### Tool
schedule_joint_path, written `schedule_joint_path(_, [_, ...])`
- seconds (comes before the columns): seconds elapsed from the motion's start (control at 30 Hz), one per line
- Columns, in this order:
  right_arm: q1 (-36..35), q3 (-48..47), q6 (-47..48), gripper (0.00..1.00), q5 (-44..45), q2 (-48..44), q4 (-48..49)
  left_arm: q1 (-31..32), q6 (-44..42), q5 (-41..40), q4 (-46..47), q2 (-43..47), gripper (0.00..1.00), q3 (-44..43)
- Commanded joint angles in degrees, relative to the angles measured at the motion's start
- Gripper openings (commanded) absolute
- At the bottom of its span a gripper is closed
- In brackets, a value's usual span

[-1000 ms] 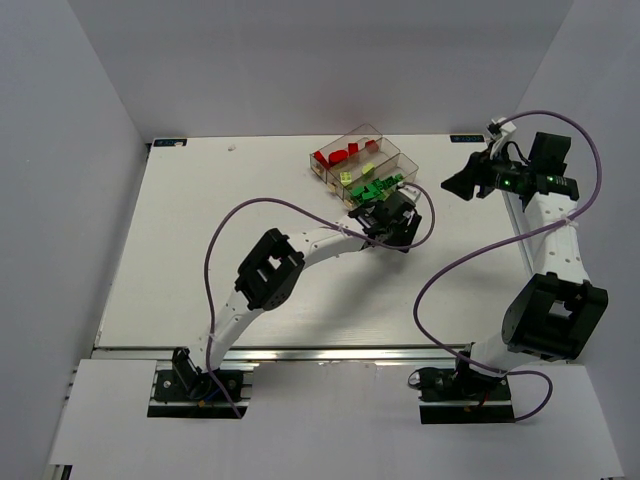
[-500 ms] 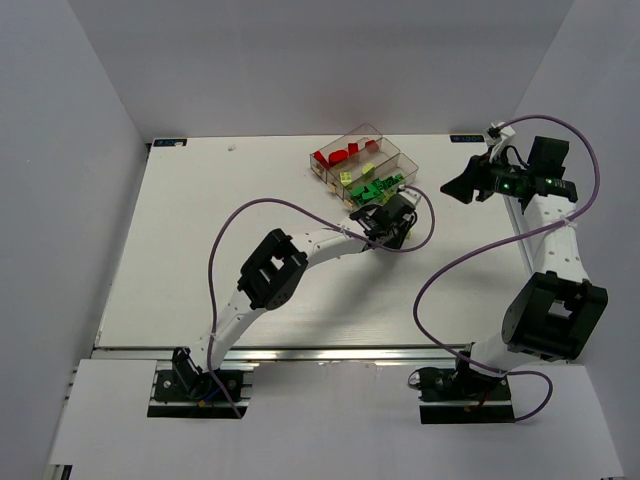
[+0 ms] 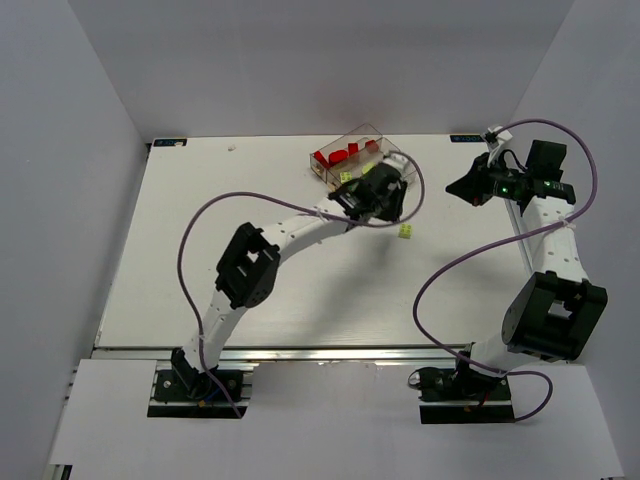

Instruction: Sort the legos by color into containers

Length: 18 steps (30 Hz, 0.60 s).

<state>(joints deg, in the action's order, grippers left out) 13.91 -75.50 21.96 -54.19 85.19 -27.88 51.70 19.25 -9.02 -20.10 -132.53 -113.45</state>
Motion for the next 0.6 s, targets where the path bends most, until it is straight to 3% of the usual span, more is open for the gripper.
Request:
schedule_joint_path(0.0, [0.41,0.97,2.12,0.00,-1.00,-1.25,0.11,-8.26,4.56,4.78,0.76,8.16,0.11,-4.06])
schedule_joint_path(0.23, [0.33,1.41,3.36,0.00,-0.04,-0.11,-0.16,-17.59,11.59,8.93,7.26,6.85,0.10,-3.71])
schedule_joint_path(0.57, [0.33,1.94,3.62,0.00,-0.82,2.09,-0.33,-21.38,15.21,12.01,10.60,-4.84,0.13,-13.73])
